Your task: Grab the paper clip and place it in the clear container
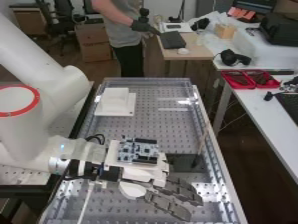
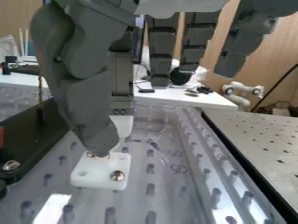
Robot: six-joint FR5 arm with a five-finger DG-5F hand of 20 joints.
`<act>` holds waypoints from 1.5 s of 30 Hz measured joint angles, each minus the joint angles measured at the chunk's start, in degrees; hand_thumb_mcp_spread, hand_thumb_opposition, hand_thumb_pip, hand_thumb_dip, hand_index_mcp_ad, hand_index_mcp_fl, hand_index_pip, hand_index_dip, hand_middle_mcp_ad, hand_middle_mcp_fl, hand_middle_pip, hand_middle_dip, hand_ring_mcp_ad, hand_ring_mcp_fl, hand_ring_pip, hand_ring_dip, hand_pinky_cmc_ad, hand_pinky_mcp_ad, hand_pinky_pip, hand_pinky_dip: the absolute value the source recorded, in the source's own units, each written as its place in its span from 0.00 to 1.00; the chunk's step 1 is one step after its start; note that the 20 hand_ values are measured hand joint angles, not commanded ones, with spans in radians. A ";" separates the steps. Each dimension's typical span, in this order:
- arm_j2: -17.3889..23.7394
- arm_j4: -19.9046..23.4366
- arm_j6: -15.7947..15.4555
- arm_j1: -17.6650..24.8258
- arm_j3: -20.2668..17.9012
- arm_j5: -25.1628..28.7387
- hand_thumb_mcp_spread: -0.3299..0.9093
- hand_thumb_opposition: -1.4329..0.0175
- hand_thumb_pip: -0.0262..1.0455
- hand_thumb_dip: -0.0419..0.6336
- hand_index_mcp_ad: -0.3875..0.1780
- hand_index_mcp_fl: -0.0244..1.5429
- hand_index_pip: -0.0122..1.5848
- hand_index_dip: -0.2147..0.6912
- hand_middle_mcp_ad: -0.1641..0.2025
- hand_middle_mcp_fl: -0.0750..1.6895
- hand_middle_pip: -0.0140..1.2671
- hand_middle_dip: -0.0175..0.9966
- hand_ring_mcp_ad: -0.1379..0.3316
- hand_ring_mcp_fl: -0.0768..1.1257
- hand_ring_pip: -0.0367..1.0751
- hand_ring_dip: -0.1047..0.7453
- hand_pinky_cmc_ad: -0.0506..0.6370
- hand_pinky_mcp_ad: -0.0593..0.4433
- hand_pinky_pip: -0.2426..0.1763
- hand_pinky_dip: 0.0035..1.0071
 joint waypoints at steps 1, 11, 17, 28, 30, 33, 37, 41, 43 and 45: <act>0.00 0.06 0.02 0.00 -0.07 0.02 0.72 0.37 0.51 0.43 0.39 0.33 0.91 0.36 0.60 0.20 0.11 0.22 0.48 0.16 0.13 0.23 0.53 0.61 0.74 0.19; 0.42 0.75 0.95 0.19 -0.72 0.29 0.72 0.36 0.51 0.43 0.39 0.36 0.91 0.35 0.61 0.20 0.11 0.22 0.49 0.16 0.13 0.23 0.55 0.61 0.74 0.19; 1.79 1.37 1.95 0.32 -1.40 0.52 0.72 0.36 0.51 0.43 0.39 0.38 0.90 0.34 0.61 0.21 0.11 0.22 0.49 0.16 0.13 0.23 0.55 0.61 0.74 0.19; 8.44 5.86 6.26 3.43 -7.18 1.26 0.73 0.36 0.51 0.43 0.38 0.39 0.89 0.34 0.62 0.22 0.11 0.22 0.49 0.16 0.13 0.23 0.55 0.62 0.73 0.19; 9.80 7.37 7.68 5.11 -8.80 1.46 0.73 0.36 0.51 0.43 0.38 0.39 0.89 0.34 0.63 0.22 0.11 0.22 0.50 0.16 0.13 0.23 0.55 0.65 0.74 0.19; 11.51 9.53 9.58 7.95 -10.93 1.67 0.73 0.36 0.51 0.43 0.38 0.39 0.89 0.34 0.63 0.22 0.11 0.22 0.51 0.16 0.13 0.23 0.55 0.65 0.74 0.19; 13.53 12.29 12.18 12.71 -13.41 1.90 0.73 0.36 0.50 0.43 0.38 0.39 0.88 0.34 0.62 0.22 0.11 0.22 0.50 0.16 0.13 0.23 0.55 0.65 0.75 0.19; 14.51 13.95 14.07 16.88 -14.61 2.15 0.73 0.36 0.50 0.43 0.38 0.39 0.88 0.34 0.63 0.22 0.11 0.22 0.51 0.16 0.13 0.23 0.55 0.65 0.75 0.19; 14.76 14.82 15.41 19.84 -14.96 2.41 0.73 0.36 0.50 0.43 0.38 0.39 0.88 0.34 0.63 0.22 0.11 0.22 0.51 0.16 0.13 0.23 0.55 0.65 0.75 0.19; 14.76 15.41 16.37 21.95 -15.05 2.64 0.73 0.36 0.50 0.43 0.38 0.39 0.88 0.34 0.63 0.22 0.11 0.22 0.51 0.16 0.13 0.23 0.55 0.65 0.75 0.19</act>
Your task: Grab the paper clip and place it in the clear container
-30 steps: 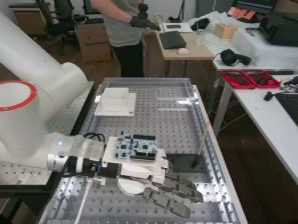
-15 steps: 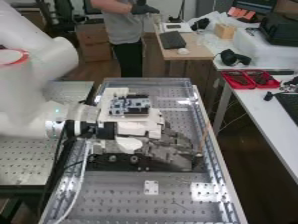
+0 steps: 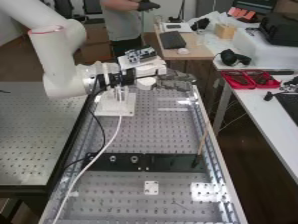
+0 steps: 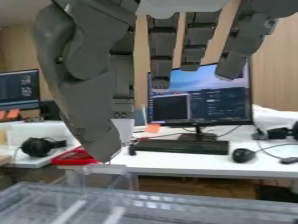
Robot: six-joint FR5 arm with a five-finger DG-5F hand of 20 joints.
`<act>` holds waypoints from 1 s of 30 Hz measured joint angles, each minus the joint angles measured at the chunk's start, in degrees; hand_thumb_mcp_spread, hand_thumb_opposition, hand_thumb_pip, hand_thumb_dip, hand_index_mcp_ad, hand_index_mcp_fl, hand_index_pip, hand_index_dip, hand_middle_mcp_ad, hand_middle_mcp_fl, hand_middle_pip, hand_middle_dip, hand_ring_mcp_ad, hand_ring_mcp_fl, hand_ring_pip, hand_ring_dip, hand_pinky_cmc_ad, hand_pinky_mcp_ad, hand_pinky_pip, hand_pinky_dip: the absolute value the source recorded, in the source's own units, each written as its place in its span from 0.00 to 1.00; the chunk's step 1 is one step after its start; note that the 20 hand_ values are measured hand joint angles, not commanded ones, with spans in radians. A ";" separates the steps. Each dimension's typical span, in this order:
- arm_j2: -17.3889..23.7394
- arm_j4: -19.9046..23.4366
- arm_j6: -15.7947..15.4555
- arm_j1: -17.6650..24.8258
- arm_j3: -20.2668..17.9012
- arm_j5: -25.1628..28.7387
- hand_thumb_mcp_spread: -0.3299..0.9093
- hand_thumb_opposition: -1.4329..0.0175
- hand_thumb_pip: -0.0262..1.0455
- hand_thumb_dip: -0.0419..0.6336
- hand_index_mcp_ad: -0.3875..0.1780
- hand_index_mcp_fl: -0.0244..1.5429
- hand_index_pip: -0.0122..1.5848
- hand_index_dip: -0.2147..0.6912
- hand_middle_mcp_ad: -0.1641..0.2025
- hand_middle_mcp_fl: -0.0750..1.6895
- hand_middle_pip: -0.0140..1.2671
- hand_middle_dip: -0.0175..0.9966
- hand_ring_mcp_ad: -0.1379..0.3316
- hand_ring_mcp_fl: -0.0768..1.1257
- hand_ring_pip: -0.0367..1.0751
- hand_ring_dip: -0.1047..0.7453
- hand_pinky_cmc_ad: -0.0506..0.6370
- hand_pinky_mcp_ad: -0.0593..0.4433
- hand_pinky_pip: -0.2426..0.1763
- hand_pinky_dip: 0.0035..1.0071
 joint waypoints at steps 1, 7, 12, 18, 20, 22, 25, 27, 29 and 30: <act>-0.02 0.32 0.52 1.20 0.02 0.16 0.73 0.36 0.50 0.43 0.38 0.39 0.88 0.34 0.62 0.22 0.11 0.22 0.51 0.16 0.13 0.23 0.55 0.65 0.75 0.19; -2.17 1.37 2.63 7.18 1.38 1.33 0.73 0.36 0.50 0.43 0.39 0.39 0.88 0.34 0.62 0.23 0.11 0.22 0.49 0.16 0.13 0.23 0.55 0.65 0.75 0.19; -5.13 0.76 2.84 9.86 3.95 2.75 0.73 0.36 0.50 0.43 0.39 0.39 0.88 0.34 0.62 0.23 0.11 0.22 0.49 0.16 0.13 0.23 0.55 0.65 0.75 0.19; -9.08 -1.00 2.03 10.96 7.46 6.27 0.73 0.36 0.50 0.43 0.39 0.39 0.88 0.34 0.61 0.23 0.11 0.22 0.49 0.17 0.13 0.23 0.55 0.65 0.76 0.19; -10.15 -1.80 1.82 10.92 8.47 7.63 0.73 0.36 0.50 0.43 0.39 0.39 0.88 0.34 0.63 0.23 0.11 0.22 0.51 0.17 0.13 0.23 0.55 0.65 0.76 0.19; -11.08 -2.83 1.44 10.72 9.40 8.87 0.73 0.36 0.50 0.43 0.39 0.39 0.88 0.34 0.63 0.23 0.11 0.22 0.51 0.17 0.13 0.23 0.55 0.65 0.76 0.19; -11.83 -3.73 0.86 10.41 10.00 9.60 0.73 0.36 0.50 0.43 0.39 0.39 0.88 0.34 0.63 0.23 0.11 0.22 0.51 0.17 0.13 0.23 0.55 0.65 0.76 0.19; -12.23 -4.29 0.66 10.17 10.27 10.07 0.73 0.36 0.50 0.43 0.39 0.39 0.88 0.34 0.63 0.23 0.11 0.22 0.51 0.17 0.13 0.23 0.55 0.65 0.76 0.19; -12.45 -4.62 0.54 10.00 10.30 10.37 0.73 0.36 0.50 0.43 0.39 0.39 0.88 0.34 0.63 0.23 0.11 0.22 0.51 0.17 0.13 0.23 0.55 0.65 0.76 0.19; -12.53 -4.91 0.51 9.94 10.31 10.40 0.73 0.36 0.50 0.43 0.39 0.39 0.88 0.34 0.63 0.23 0.11 0.22 0.51 0.17 0.13 0.23 0.55 0.65 0.76 0.19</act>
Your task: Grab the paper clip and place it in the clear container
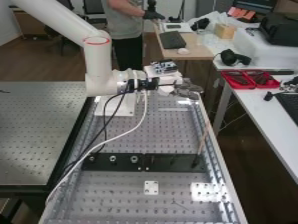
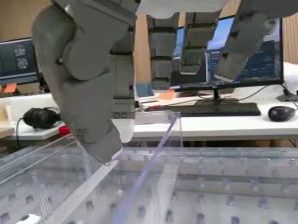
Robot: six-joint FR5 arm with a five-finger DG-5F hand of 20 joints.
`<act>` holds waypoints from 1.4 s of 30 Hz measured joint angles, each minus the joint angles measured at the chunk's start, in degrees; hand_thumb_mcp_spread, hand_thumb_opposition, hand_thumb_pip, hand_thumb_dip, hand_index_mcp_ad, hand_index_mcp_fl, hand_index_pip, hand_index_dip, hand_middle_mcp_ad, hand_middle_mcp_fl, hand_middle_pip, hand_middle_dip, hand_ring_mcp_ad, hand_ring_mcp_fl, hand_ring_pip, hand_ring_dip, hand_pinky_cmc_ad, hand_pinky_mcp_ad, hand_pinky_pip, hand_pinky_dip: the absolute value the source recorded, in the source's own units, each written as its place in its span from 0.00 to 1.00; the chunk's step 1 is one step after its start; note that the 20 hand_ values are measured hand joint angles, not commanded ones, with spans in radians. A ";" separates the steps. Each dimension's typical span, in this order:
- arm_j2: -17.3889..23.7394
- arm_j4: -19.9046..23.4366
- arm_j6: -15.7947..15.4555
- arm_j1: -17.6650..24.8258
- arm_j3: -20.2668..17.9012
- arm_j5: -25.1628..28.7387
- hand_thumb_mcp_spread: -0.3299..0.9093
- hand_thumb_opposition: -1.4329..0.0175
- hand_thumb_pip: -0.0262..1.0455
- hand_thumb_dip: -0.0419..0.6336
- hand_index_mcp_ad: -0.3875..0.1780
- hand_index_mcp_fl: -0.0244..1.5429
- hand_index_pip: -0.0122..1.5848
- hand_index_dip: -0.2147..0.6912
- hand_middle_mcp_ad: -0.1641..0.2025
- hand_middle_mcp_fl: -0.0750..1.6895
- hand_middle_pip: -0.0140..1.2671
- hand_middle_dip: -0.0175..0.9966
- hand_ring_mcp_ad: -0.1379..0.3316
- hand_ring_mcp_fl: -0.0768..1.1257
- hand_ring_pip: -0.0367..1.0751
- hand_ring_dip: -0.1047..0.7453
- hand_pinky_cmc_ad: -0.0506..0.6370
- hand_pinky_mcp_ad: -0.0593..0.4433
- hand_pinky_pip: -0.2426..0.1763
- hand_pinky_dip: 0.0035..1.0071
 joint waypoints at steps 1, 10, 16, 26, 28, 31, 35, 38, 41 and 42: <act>-0.06 -0.19 0.00 -0.05 0.00 -0.01 0.73 0.36 0.50 0.43 0.39 0.39 0.88 0.34 0.63 0.23 0.11 0.22 0.51 0.17 0.13 0.23 0.55 0.65 0.76 0.19; -0.38 -4.41 0.32 -0.40 1.29 -0.60 0.65 0.39 0.55 0.43 0.39 0.14 0.70 0.33 0.62 0.17 0.11 0.22 0.51 0.15 0.13 0.23 0.55 0.65 0.75 0.19; 0.70 -3.78 0.93 -1.15 0.14 -0.29 0.59 0.43 0.60 0.44 0.39 0.06 0.63 0.32 0.62 0.13 0.11 0.22 0.51 0.09 0.13 0.23 0.55 0.65 0.73 0.20; 9.29 -1.70 2.47 -3.17 -5.18 1.92 0.60 0.43 0.60 0.44 0.41 0.04 0.59 0.32 0.62 0.13 0.11 0.22 0.51 0.09 0.13 0.23 0.55 0.65 0.66 0.21; 11.99 -1.59 2.51 -3.93 -6.68 2.98 0.59 0.44 0.60 0.44 0.41 0.04 0.58 0.32 0.63 0.13 0.11 0.22 0.51 0.09 0.13 0.23 0.55 0.65 0.66 0.21; 15.55 -1.79 2.58 -5.19 -8.76 4.70 0.59 0.45 0.58 0.44 0.41 0.05 0.57 0.32 0.63 0.13 0.11 0.22 0.51 0.09 0.13 0.23 0.55 0.65 0.66 0.21; 19.52 -2.61 2.58 -7.13 -11.44 7.44 0.59 0.45 0.57 0.43 0.42 0.07 0.53 0.32 0.63 0.13 0.11 0.22 0.51 0.09 0.13 0.23 0.55 0.65 0.66 0.21; 21.27 -3.40 2.24 -8.56 -13.21 9.55 0.59 0.45 0.57 0.44 0.42 0.08 0.51 0.32 0.63 0.13 0.11 0.22 0.51 0.09 0.13 0.23 0.55 0.65 0.66 0.22; 21.63 -3.59 2.14 -9.00 -13.63 9.95 0.59 0.45 0.57 0.44 0.43 0.08 0.50 0.32 0.62 0.13 0.11 0.22 0.51 0.09 0.13 0.23 0.55 0.65 0.66 0.22; 21.74 -3.60 2.07 -9.19 -13.73 9.97 0.59 0.45 0.57 0.44 0.43 0.08 0.50 0.32 0.63 0.13 0.11 0.22 0.51 0.09 0.13 0.23 0.55 0.65 0.66 0.22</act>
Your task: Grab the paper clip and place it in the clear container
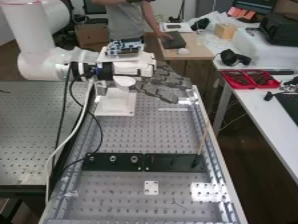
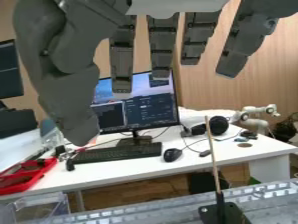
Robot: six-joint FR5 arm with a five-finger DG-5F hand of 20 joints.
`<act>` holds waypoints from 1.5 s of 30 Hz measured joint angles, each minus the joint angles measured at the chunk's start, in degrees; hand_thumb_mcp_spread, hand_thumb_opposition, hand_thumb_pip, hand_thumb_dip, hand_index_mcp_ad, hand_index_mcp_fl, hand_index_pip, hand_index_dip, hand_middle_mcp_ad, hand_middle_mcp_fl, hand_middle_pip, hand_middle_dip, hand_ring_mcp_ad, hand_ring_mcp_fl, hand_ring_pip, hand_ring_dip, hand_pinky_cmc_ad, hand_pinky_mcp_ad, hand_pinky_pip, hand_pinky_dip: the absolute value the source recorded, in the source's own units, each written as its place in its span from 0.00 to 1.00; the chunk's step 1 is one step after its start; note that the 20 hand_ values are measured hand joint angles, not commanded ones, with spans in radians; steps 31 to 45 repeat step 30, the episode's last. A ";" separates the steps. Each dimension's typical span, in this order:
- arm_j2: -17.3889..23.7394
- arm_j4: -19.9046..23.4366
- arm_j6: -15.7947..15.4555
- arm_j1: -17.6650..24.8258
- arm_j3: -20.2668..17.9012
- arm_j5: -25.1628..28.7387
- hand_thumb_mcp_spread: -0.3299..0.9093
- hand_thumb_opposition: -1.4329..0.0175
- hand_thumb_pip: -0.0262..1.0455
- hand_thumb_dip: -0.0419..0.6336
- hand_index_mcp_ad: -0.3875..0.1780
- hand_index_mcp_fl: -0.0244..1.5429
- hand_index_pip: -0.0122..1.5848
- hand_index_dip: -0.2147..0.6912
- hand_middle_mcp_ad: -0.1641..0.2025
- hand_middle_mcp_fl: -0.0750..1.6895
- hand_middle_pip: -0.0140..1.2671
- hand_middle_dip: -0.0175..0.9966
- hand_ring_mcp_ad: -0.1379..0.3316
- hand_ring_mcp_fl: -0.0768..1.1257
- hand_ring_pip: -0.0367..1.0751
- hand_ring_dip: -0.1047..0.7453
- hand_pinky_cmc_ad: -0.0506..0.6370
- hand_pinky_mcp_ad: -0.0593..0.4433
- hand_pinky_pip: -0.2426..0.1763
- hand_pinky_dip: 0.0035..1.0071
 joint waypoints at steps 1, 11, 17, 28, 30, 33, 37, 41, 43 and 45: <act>0.14 0.07 -0.15 -0.15 -0.10 0.00 0.59 0.45 0.57 0.44 0.43 0.09 0.49 0.32 0.62 0.13 0.11 0.22 0.51 0.09 0.13 0.23 0.55 0.65 0.65 0.22; 0.15 0.01 -0.58 -0.16 0.40 -1.24 0.60 0.44 0.55 0.44 0.43 0.09 0.47 0.32 0.62 0.13 0.11 0.22 0.50 0.09 0.13 0.23 0.55 0.65 0.66 0.22; 0.89 -0.40 -1.00 0.22 0.48 -1.81 0.60 0.45 0.55 0.44 0.44 0.11 0.45 0.32 0.63 0.13 0.11 0.22 0.50 0.09 0.13 0.23 0.55 0.65 0.66 0.22; 2.68 -0.22 -1.41 1.70 -0.55 -1.80 0.59 0.45 0.53 0.44 0.44 0.11 0.42 0.34 0.62 0.13 0.11 0.22 0.50 0.09 0.13 0.23 0.55 0.65 0.66 0.22; 2.68 -0.33 -1.41 1.79 -0.58 -1.73 0.59 0.45 0.52 0.44 0.44 0.11 0.42 0.35 0.62 0.13 0.11 0.22 0.50 0.09 0.13 0.23 0.55 0.65 0.66 0.22; 2.68 -0.33 -1.41 1.79 -0.58 -1.73 0.59 0.45 0.52 0.44 0.44 0.11 0.42 0.35 0.62 0.13 0.11 0.22 0.50 0.09 0.13 0.23 0.55 0.65 0.66 0.22; 2.68 -0.33 -1.41 1.79 -0.58 -1.73 0.59 0.45 0.52 0.44 0.44 0.11 0.42 0.35 0.62 0.13 0.11 0.22 0.50 0.09 0.13 0.23 0.55 0.65 0.66 0.22; 2.68 -0.33 -1.41 1.79 -0.58 -1.73 0.59 0.45 0.52 0.44 0.44 0.11 0.42 0.35 0.62 0.13 0.11 0.22 0.50 0.09 0.13 0.23 0.55 0.65 0.66 0.22; 2.68 -0.33 -1.41 1.79 -0.58 -1.73 0.59 0.45 0.52 0.44 0.44 0.11 0.42 0.35 0.62 0.13 0.11 0.22 0.50 0.09 0.13 0.23 0.55 0.65 0.66 0.22; 2.68 -0.33 -1.41 1.79 -0.58 -1.73 0.59 0.45 0.52 0.44 0.44 0.11 0.42 0.35 0.62 0.13 0.11 0.22 0.50 0.09 0.13 0.23 0.55 0.65 0.66 0.22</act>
